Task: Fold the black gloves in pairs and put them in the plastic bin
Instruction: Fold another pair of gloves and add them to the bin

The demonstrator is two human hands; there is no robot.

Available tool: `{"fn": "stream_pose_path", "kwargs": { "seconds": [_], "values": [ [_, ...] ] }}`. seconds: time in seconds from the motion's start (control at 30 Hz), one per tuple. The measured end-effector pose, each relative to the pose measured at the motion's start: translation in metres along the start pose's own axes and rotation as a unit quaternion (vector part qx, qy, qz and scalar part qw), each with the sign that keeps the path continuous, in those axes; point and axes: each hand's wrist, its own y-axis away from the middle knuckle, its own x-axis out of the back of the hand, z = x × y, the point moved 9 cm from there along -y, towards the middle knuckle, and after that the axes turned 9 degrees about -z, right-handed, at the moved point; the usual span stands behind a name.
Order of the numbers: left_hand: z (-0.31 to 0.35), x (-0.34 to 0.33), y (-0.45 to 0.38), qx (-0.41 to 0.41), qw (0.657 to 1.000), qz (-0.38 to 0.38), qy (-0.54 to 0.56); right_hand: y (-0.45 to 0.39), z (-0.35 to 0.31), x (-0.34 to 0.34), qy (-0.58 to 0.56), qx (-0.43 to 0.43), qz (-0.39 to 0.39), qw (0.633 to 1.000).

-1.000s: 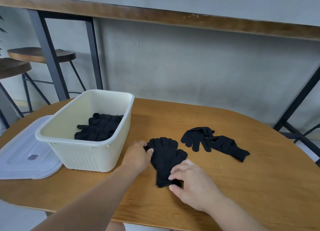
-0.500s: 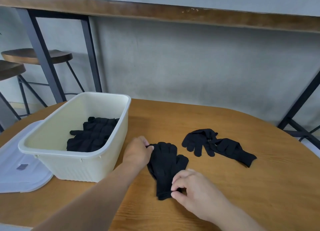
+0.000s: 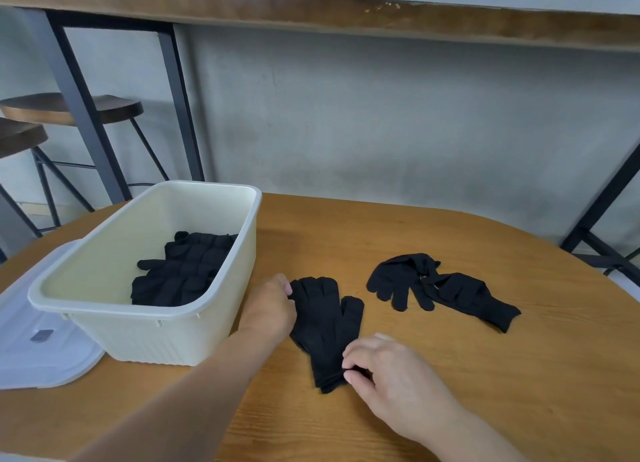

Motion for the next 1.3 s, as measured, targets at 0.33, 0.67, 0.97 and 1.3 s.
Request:
{"fn": "stream_pose_path", "kwargs": {
  "seconds": [0.33,0.67,0.97,1.3],
  "values": [
    [0.035,-0.016,-0.035,-0.024,0.997,-0.074,-0.023,0.004,-0.003,0.0,0.022,0.014,-0.026,0.999],
    [0.064,-0.021,-0.025,-0.092,0.995,-0.042,0.009,0.011,-0.01,0.001,0.042,0.026,-0.037,0.998],
    [0.035,0.008,-0.017,-0.071,0.993,0.073,0.053,0.012,-0.007,-0.004,0.069,0.042,-0.001,0.997],
    [0.054,-0.002,0.0,-0.187,0.98,0.045,-0.044,0.011,-0.006,-0.001,0.037,0.032,0.002,0.999]
  ]
}}
